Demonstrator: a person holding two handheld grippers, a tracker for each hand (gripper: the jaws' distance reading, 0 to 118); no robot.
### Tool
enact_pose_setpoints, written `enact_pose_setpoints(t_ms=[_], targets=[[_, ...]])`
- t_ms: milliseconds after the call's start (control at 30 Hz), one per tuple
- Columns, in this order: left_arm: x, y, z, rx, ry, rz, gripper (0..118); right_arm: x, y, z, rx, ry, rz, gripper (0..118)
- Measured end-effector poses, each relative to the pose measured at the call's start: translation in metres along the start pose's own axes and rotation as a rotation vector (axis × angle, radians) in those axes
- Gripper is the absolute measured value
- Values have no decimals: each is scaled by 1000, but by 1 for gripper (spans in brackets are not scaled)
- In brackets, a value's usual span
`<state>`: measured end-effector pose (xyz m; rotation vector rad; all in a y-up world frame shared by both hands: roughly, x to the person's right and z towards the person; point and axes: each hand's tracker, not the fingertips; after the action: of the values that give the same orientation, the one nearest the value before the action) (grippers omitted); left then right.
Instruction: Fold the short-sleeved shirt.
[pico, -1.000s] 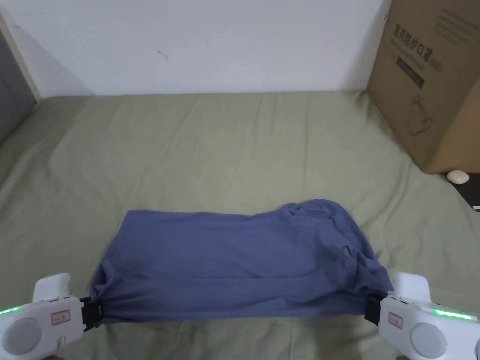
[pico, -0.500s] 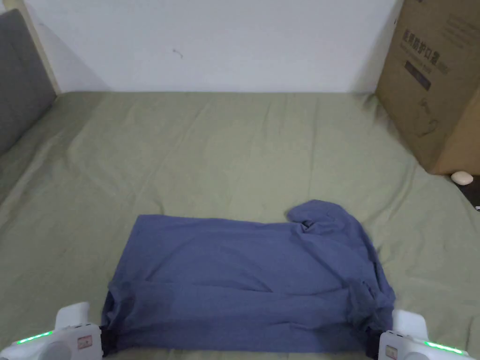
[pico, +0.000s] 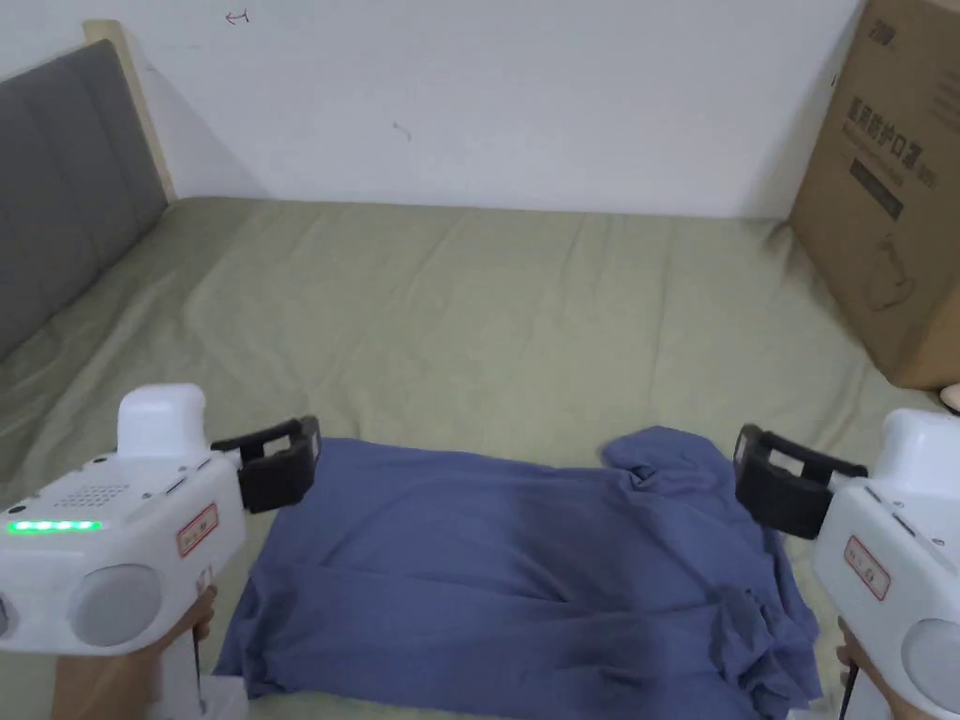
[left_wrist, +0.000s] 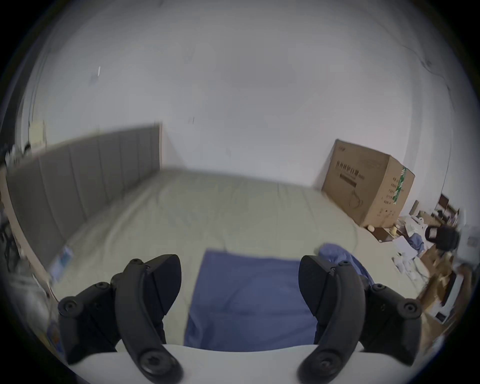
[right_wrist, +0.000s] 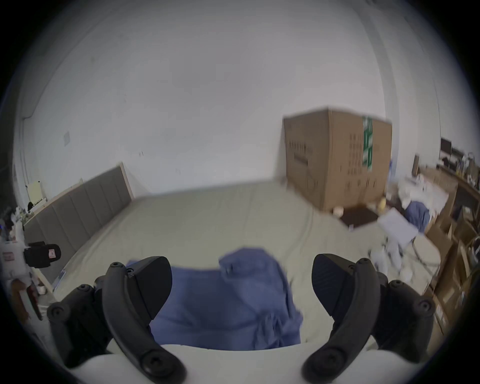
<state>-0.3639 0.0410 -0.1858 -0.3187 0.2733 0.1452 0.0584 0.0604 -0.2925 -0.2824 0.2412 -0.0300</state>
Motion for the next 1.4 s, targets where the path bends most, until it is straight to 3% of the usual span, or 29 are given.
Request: enact_pose_setpoints(t_ms=[100,200,233,267,300,567,867,900,933,967,1000,1033,1300,1333,1367,1400], targets=[[15,9,1,96,32,-72,93,-14,8,7,81,-33,30,102],[23,8,-3,101,33,-75,73,-20,10,10,106,-50,47,67],[24,7,-3,107,11,-67,73,-23,10,10,110,-54,51,67],[24,6,-5,108,-14,-51,37,-23,10,9,108,-55,52,29],[25,5,-9,89,-33,-31,0,-23,10,7,106,-56,54,0],[23,3,-61,-12,-15,-62,0,-18,3,-23,71,-55,59,0],[-21,-9,-225,-384,-22,0,2,-4,-5,-89,-13,-64,75,0],[-27,-14,-245,-417,-23,3,11,-1,-6,-97,-26,-65,75,0],[-31,-18,-261,-458,-17,10,33,0,-8,-104,-36,-66,75,0],[-36,-23,-278,-507,-4,41,70,1,-10,-113,-49,-69,78,0],[-38,-29,-295,-563,18,60,93,3,-12,-120,-61,-73,83,0],[-41,-35,-309,-611,48,71,102,4,-13,-126,-70,-75,86,0],[-47,-93,-373,-766,143,27,100,21,-32,-176,-163,-98,67,0],[-45,-100,-375,-794,147,10,95,23,-35,-180,-177,-101,62,0],[-43,-107,-374,-816,128,12,77,26,-38,-185,-190,-102,54,0],[-40,-104,-362,-738,137,-2,75,30,-41,-190,-210,-99,34,0]])
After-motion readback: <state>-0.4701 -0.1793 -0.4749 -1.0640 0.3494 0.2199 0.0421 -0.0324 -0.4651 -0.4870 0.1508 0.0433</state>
